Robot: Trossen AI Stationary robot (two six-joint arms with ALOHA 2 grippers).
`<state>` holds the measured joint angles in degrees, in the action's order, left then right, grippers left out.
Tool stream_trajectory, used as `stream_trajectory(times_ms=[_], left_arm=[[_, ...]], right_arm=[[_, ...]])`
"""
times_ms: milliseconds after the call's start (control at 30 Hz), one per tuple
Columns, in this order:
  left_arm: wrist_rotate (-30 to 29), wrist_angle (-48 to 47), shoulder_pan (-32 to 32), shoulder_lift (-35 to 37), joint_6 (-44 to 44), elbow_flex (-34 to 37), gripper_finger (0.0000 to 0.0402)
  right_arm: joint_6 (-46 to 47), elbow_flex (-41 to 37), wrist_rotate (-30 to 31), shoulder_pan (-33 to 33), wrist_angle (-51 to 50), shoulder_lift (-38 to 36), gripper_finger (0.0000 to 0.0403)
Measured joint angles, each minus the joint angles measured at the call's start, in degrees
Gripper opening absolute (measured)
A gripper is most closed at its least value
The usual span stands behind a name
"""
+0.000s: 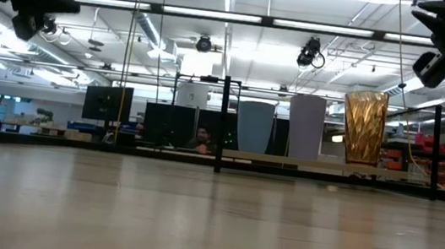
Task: Stack small to large cups/mugs on shelf
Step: Return to Home Position
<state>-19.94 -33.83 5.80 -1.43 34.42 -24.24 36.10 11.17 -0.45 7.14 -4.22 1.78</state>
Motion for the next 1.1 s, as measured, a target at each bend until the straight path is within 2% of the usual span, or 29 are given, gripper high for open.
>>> stream_trajectory(times_ms=[100, 300, 567, 800, 1100], left_arm=[[0.04, 1.64, 0.00, -0.05, 1.01, 3.54, 0.0035], [-0.48, 11.06, 0.00, -0.04, -0.58, 9.86, 0.0032], [-0.61, 14.63, 0.07, -0.04, 0.76, 12.94, 0.0027], [-0.59, 27.69, 0.20, -0.04, -3.06, 17.24, 0.0036], [-0.57, 32.98, 0.17, -0.04, -1.64, 21.19, 0.0026]], right_arm=[[0.34, -1.58, 0.00, 0.00, 2.42, 0.00, 0.0047], [-1.42, -5.49, 0.20, 0.00, 12.70, 0.00, 0.0047], [1.44, -9.48, 0.57, 0.00, 13.90, 0.00, 0.0047], [0.91, -10.72, 1.51, 0.00, 16.38, 0.00, 0.0047], [-1.50, -10.74, 1.51, 0.00, 15.72, -0.01, 0.0047]])
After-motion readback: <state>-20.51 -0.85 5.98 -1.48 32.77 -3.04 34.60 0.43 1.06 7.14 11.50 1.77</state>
